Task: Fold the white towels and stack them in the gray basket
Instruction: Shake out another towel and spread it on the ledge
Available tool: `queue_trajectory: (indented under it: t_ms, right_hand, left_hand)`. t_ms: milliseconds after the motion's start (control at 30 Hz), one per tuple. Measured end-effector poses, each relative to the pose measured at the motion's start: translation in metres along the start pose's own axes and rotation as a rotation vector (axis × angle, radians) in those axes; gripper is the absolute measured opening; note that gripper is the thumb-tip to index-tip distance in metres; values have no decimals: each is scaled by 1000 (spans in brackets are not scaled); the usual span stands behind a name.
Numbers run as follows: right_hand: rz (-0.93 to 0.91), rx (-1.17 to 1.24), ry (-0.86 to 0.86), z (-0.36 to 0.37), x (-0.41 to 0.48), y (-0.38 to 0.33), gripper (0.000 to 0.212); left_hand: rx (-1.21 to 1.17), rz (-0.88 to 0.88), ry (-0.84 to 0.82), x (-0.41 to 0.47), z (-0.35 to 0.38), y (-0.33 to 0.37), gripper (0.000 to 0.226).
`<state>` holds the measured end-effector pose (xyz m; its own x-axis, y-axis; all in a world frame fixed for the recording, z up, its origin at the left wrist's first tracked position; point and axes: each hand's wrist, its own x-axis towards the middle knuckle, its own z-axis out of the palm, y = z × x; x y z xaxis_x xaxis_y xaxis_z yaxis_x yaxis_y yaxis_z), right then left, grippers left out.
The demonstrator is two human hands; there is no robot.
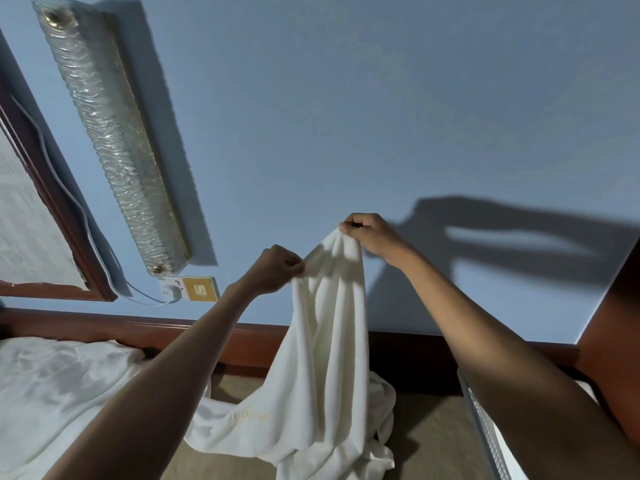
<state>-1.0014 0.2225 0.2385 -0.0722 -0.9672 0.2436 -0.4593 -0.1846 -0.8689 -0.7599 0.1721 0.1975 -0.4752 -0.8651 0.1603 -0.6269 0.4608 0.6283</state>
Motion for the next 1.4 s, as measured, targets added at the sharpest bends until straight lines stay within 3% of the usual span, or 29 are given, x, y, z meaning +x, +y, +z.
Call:
queue_trajectory:
  t_ms: [233,367,467,533,600,733,800,933,1400]
  right_hand:
    - [37,45,197,-22,0,0,20]
    - [100,-76,301,-24,3,8,27]
    - [164,-344,-2,-19,4,14,3]
    - [176,-428,-236,-8,-2,9,42]
    - [181,-348,-368,12,-10,-1,62]
    - [117,-139,-469,38,-13,-6,37]
    - [99,-56,-440,33,-12,-6,25]
    - [46,78,-361,22,-13,-11,22]
    - [46,149,199,1,3,-10,39]
  left_hand:
    - [16,-57,-33,-13,-4,-31,20]
    - [-303,-180,-39,-19,-7,-26,17]
    - [-501,-238,-1,-13,-16,-12,21]
    - [-517,-209,-9,-8,-25,0,21]
    - [-492,-143,-79,-5,-32,12,19]
    - [-437,-13,-191,-5,-44,29,18]
    - [-397,33,-179,-6,-52,25,16]
    - [-349,61,-132,-11,-50,8,14]
    - [1,5,-19,-14,-20,-17,21]
